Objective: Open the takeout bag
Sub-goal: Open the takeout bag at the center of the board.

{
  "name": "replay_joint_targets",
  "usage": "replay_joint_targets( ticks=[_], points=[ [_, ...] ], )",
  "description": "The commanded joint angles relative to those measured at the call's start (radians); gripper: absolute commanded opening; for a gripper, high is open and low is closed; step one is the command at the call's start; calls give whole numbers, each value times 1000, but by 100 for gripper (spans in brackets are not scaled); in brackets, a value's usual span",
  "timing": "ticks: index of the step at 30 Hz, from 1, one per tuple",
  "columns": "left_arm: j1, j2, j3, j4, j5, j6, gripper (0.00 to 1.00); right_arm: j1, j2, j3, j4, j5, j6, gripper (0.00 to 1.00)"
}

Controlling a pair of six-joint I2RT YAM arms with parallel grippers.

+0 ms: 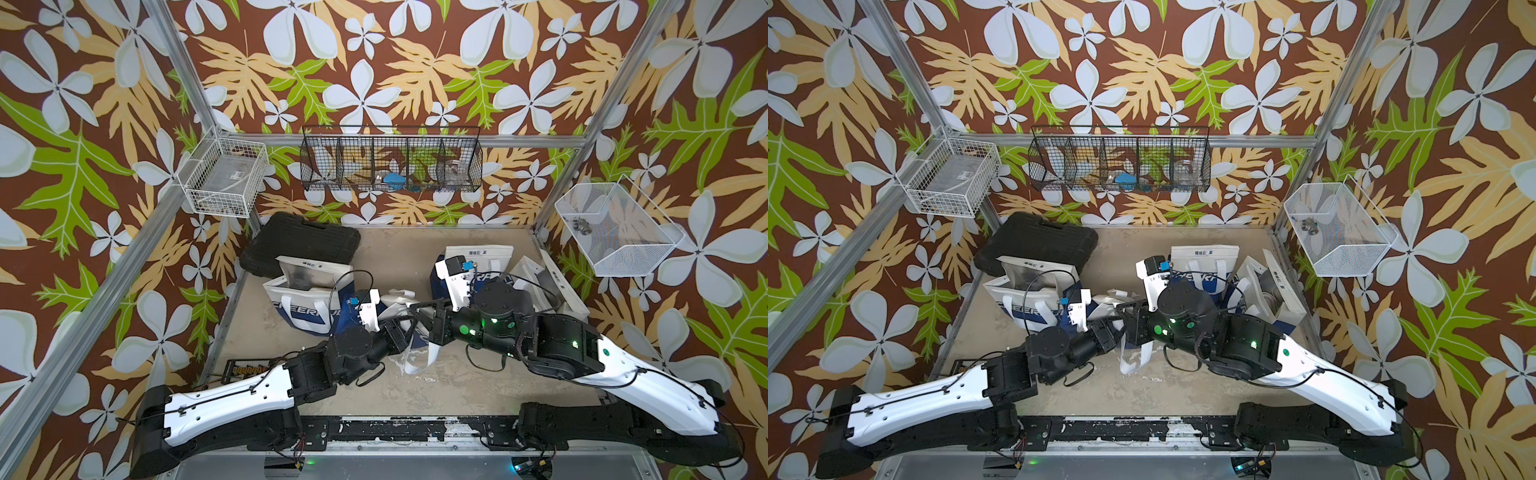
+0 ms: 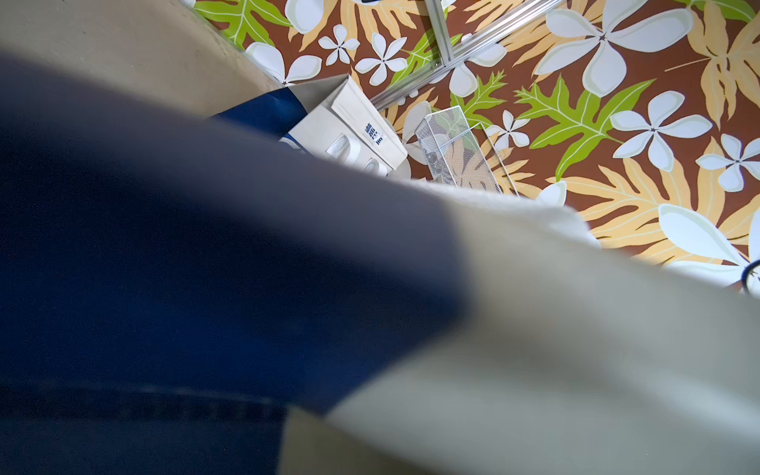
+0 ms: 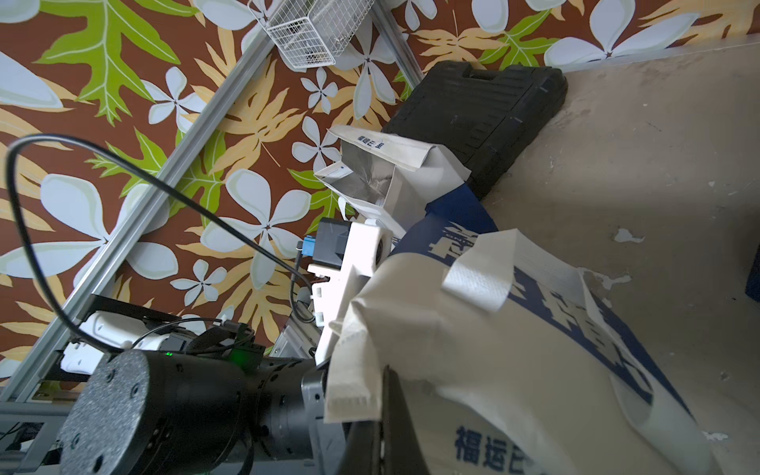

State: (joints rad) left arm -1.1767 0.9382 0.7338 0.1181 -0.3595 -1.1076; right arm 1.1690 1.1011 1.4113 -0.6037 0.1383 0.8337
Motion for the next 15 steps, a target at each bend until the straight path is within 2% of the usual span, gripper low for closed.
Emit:
replay_joint_targets(
  ticks=[1,4,12,15],
  points=[
    [6,-7,-3,-6,-61,-3,0,-14,-8,25,5,5,3,0],
    [6,-10,-13,-55,-65,-22,0,-61,-8,51,-37,8,-26,0],
    [5,-114,-114,-153,-35,-36,0,-346,-4,61,-171,-12,-185,0],
    [5,-144,-128,-187,-35,-38,0,-376,0,61,-175,6,-230,0]
  ],
)
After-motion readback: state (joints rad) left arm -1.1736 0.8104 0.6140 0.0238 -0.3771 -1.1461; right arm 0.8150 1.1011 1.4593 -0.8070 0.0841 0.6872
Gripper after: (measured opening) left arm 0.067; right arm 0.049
